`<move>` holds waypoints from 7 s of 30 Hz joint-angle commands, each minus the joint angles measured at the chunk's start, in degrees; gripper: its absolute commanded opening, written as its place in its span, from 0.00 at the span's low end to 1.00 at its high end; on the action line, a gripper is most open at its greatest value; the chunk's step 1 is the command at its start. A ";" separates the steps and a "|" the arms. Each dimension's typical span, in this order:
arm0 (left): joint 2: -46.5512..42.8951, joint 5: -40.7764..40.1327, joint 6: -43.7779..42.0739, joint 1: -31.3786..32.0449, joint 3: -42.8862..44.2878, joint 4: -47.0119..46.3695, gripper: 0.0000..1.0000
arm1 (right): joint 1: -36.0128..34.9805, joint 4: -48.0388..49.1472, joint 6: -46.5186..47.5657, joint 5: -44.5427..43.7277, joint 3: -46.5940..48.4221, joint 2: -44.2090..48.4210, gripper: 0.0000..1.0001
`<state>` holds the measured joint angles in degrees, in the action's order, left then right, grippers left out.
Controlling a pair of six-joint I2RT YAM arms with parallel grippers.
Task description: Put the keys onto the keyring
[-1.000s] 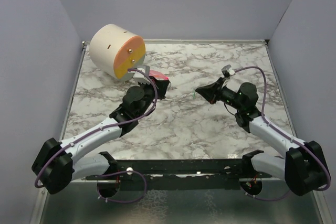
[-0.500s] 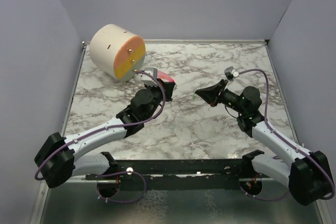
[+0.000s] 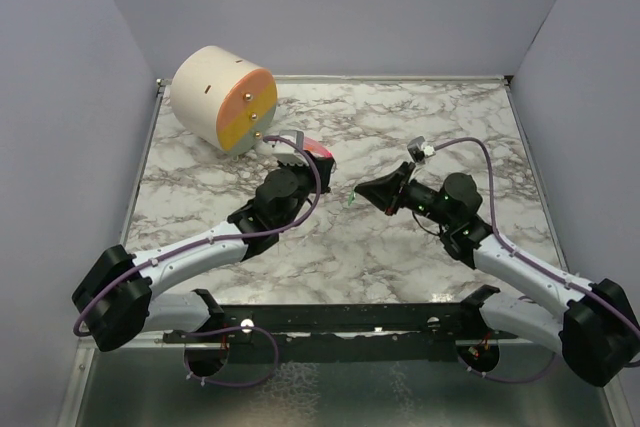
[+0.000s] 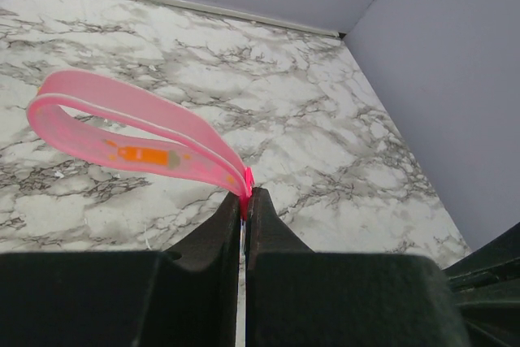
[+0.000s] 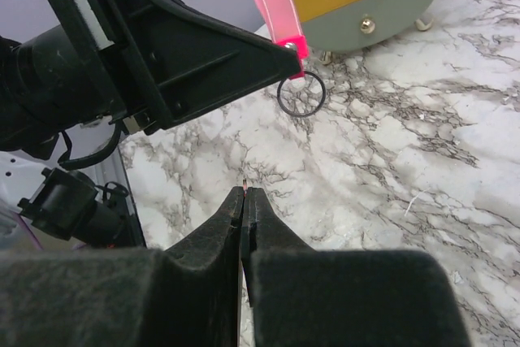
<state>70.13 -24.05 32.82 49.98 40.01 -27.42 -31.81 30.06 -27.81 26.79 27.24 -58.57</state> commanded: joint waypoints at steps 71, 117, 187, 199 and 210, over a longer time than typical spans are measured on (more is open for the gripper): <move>7.75 -9.89 -1.34 8.73 -2.85 -21.41 0.00 | -3.70 11.20 -19.53 -13.06 -2.73 -8.40 0.01; 10.21 -8.64 -4.54 10.05 -0.70 -21.36 0.00 | -3.65 8.65 -20.37 -17.02 -3.77 -4.08 0.01; 8.15 -7.06 -4.33 10.58 -1.38 -21.45 0.00 | -3.67 8.71 -22.27 -18.37 -3.87 -6.07 0.01; 7.21 -6.89 -4.48 10.59 -1.82 -21.47 0.00 | -3.65 8.99 -22.63 -17.56 -3.54 -7.52 0.01; 6.77 -7.11 -4.66 10.59 -2.04 -21.37 0.00 | -3.69 8.93 -22.32 -17.39 -3.68 -6.22 0.01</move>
<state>78.56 -32.34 28.75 60.14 37.80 -47.13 -35.20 38.61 -49.91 9.89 23.59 -65.84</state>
